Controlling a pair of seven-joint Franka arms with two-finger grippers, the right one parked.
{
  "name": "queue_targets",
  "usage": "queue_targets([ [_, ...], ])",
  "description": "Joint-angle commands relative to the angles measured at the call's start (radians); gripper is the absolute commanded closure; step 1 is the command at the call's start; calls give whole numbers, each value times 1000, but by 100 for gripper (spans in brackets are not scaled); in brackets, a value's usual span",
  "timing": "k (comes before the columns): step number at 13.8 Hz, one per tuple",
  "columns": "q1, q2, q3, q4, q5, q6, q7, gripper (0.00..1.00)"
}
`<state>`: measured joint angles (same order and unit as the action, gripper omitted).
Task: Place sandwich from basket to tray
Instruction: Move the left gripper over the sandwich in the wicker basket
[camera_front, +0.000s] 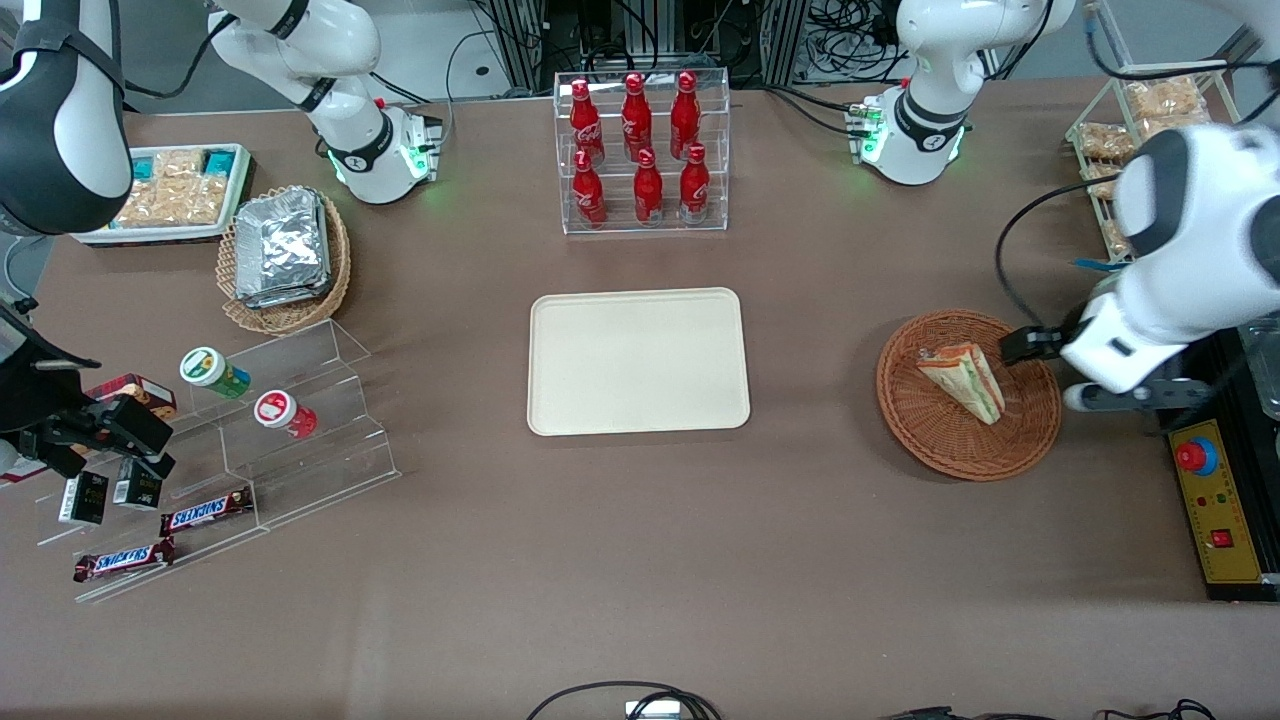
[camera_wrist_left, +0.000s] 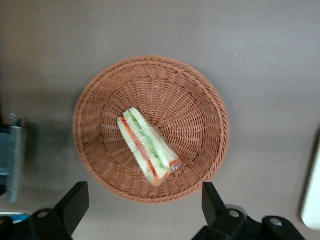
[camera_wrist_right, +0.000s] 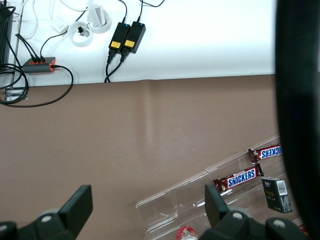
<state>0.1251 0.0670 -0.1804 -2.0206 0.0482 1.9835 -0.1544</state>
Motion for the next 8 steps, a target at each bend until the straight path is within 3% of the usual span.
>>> queue_targets([
  [1,4,-85,-2,-214,9,177,-121,0],
  [8,5,-44,-1,-369,9,420,-339,0],
])
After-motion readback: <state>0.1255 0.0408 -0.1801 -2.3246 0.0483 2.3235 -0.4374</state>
